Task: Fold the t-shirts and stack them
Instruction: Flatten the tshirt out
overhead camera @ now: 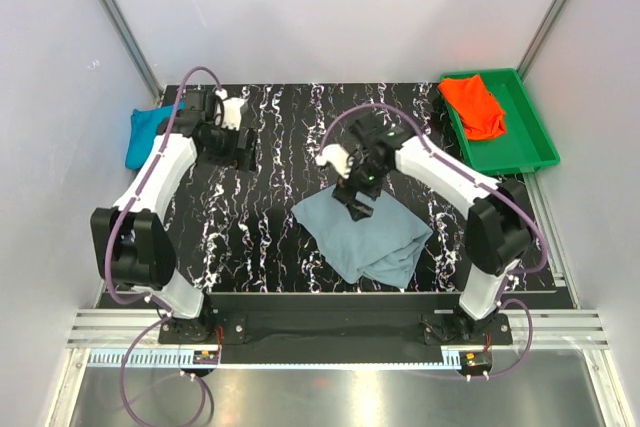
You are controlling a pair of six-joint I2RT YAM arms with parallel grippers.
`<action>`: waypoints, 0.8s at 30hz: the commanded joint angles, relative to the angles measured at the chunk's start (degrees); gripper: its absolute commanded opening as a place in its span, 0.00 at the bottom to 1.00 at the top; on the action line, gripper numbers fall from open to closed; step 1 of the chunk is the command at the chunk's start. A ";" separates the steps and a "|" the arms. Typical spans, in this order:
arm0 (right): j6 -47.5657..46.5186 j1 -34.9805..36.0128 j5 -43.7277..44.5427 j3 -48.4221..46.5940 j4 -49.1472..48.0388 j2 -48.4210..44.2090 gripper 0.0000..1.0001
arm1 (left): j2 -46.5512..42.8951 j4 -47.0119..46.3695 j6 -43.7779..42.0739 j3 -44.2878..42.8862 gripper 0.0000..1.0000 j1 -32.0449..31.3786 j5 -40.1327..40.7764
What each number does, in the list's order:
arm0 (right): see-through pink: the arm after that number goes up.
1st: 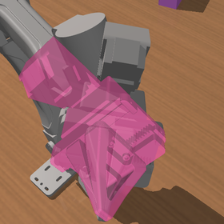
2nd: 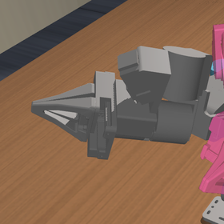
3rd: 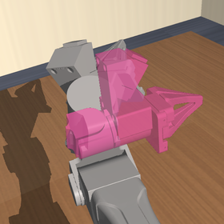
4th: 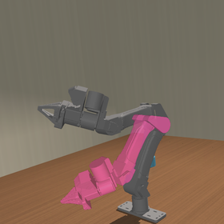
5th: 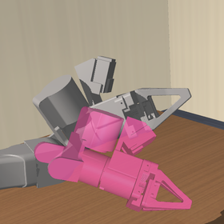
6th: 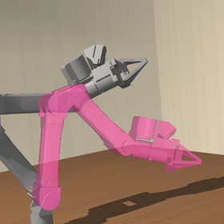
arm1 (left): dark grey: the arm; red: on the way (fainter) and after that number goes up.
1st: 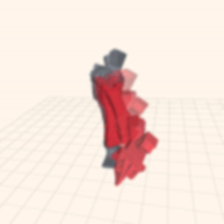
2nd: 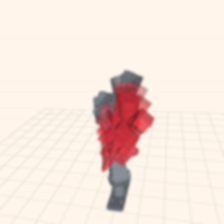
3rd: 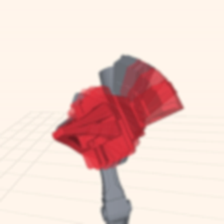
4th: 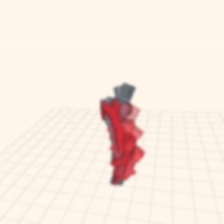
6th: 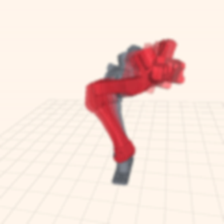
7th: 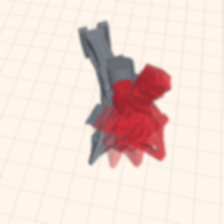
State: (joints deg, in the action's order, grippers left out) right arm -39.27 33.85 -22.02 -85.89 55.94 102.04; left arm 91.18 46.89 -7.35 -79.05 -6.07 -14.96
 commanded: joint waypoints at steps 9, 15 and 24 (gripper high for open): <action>-1.34 10.44 -0.31 -0.34 -3.82 8.08 0.91 | -4.96 -1.72 1.55 2.14 0.99 1.85 0.20; 1.73 11.15 5.92 0.02 -8.65 12.21 0.84 | -5.57 -2.86 2.52 4.69 0.99 1.85 0.72; 3.14 11.15 13.23 -0.33 -11.38 10.30 0.43 | -5.31 -3.21 3.05 3.90 0.99 1.85 0.20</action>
State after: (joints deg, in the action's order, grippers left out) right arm -36.69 44.99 -12.97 -85.47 47.29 115.18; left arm 88.07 45.91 -5.15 -74.39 -4.36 -14.74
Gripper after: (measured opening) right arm 0.435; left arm 0.987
